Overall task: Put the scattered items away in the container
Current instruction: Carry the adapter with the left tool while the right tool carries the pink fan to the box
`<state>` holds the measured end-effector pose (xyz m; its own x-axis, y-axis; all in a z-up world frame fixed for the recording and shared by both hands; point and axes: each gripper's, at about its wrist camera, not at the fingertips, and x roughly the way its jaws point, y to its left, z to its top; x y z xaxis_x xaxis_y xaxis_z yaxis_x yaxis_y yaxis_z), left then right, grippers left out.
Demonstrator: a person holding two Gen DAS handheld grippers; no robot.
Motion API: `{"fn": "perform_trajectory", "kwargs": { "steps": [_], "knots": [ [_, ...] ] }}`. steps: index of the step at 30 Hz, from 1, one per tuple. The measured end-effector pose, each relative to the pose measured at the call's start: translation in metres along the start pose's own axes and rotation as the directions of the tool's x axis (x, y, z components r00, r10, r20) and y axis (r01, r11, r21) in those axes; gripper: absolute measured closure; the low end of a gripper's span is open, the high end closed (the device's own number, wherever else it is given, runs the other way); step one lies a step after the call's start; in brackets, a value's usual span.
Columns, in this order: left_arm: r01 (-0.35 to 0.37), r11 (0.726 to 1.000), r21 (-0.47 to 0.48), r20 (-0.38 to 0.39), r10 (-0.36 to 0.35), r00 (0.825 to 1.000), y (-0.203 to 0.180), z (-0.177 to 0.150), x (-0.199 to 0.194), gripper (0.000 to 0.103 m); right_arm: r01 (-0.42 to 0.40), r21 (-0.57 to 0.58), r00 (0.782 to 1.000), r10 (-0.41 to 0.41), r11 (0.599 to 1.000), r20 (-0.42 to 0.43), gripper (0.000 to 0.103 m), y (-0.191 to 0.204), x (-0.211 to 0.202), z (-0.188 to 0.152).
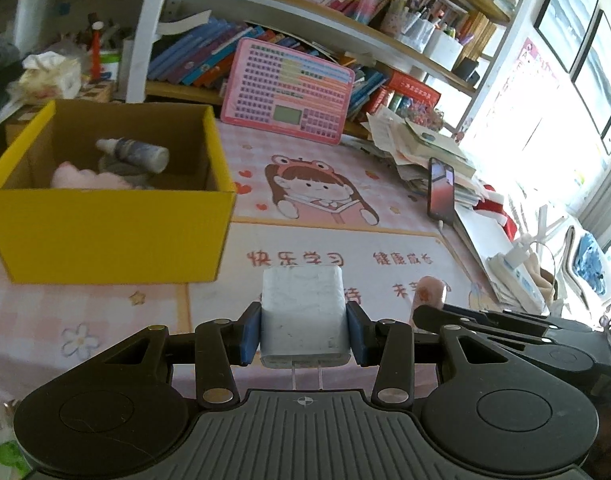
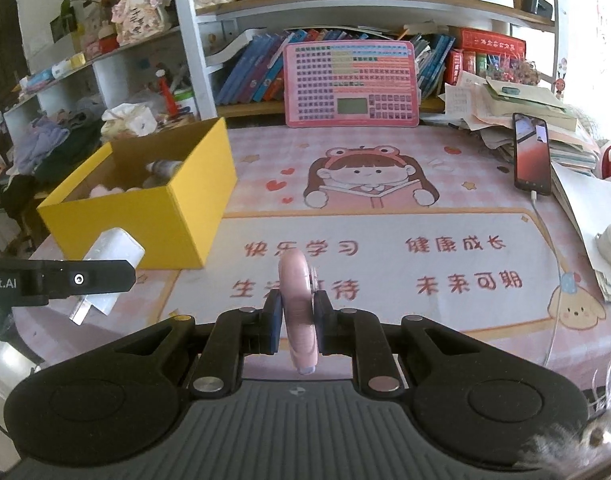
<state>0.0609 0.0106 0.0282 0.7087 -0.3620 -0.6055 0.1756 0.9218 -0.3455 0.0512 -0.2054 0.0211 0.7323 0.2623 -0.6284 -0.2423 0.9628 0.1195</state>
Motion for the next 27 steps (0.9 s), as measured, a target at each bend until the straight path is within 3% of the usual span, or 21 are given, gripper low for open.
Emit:
{"fn": "perform_trajectory", "kwargs": {
  "steps": [27],
  "knots": [
    [-0.048,0.995,-0.090,-0.004,0.048,0.999,0.061,-0.038,-0.061,0.061,-0.090,-0.127,0.994,0.082,0.988,-0.067,0.087,0.093,-0.010,-0.024]
  ]
}}
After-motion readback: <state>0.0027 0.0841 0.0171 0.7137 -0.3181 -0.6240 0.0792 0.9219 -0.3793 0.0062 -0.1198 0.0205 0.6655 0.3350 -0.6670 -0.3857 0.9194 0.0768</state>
